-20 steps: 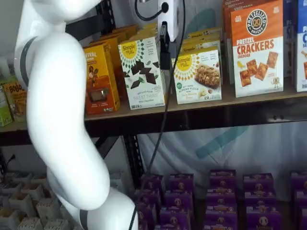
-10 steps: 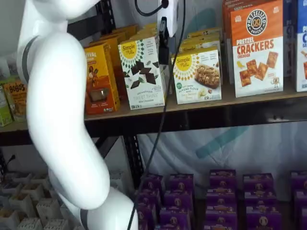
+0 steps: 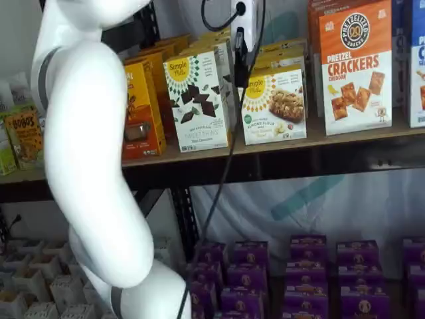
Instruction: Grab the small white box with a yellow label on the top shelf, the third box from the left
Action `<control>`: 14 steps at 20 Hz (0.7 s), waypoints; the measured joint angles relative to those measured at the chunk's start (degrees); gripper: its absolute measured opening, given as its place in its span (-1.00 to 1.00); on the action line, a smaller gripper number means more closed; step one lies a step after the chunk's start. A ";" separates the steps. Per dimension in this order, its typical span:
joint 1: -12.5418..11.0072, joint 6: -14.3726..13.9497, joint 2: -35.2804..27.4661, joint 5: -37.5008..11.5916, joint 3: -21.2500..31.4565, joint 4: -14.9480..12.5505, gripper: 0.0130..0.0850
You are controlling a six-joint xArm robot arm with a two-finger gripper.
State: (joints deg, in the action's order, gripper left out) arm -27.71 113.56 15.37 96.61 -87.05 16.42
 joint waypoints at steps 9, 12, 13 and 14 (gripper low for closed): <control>0.01 0.50 -4.62 -2.52 -1.77 0.79 1.00; 0.48 0.49 -5.29 -3.16 -2.03 -0.36 1.00; 0.72 0.39 -5.78 -2.72 -2.56 -1.10 1.00; 1.10 0.17 -6.67 -1.30 -3.78 -2.36 1.00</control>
State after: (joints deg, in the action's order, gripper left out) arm -26.61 113.72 8.70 95.32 -90.83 14.06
